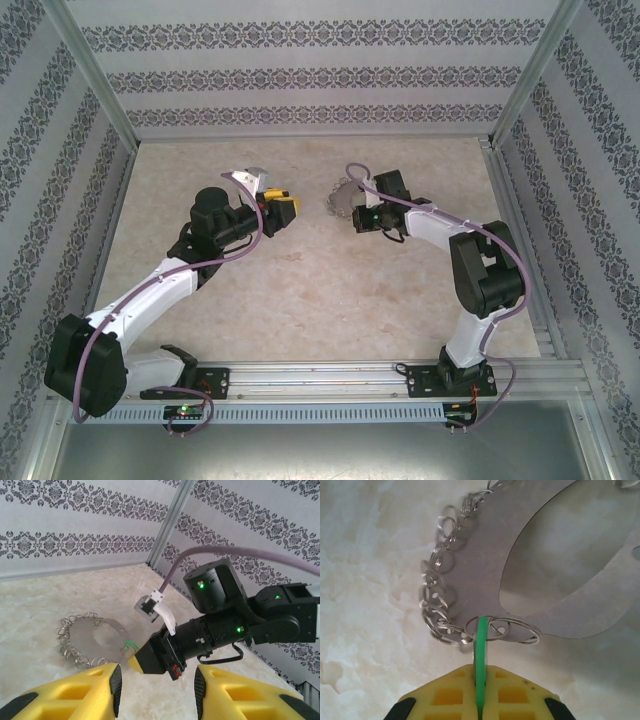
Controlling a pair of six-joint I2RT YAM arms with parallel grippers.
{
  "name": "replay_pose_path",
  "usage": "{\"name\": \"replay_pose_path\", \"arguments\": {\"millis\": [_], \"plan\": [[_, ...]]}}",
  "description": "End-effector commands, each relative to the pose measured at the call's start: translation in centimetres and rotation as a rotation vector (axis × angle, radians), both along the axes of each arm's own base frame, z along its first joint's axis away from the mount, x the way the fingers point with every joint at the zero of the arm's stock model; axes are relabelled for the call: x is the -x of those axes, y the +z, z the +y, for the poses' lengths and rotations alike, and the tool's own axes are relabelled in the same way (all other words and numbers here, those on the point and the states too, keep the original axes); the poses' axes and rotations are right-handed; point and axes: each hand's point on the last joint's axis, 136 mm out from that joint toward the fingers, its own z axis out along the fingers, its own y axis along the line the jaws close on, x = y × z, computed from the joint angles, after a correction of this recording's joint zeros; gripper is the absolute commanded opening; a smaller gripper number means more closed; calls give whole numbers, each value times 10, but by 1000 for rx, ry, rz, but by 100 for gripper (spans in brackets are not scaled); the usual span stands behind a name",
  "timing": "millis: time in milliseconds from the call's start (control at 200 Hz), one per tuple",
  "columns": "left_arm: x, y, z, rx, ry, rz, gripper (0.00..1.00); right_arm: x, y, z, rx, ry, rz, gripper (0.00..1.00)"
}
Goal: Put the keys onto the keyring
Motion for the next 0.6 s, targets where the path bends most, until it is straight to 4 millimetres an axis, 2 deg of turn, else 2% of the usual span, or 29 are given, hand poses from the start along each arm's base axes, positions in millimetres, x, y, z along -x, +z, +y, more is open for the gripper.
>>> {"name": "replay_pose_path", "arguments": {"millis": [0, 310, 595], "plan": [[2, 13, 4, 29, -1, -33, 44, -2, 6, 11, -41, 7, -28, 0], [2, 15, 3, 21, -3, -36, 44, 4, 5, 17, -65, 9, -4, 0], [3, 12, 3, 21, -10, -22, 45, 30, -27, 22, -62, 7, 73, 0]]}}
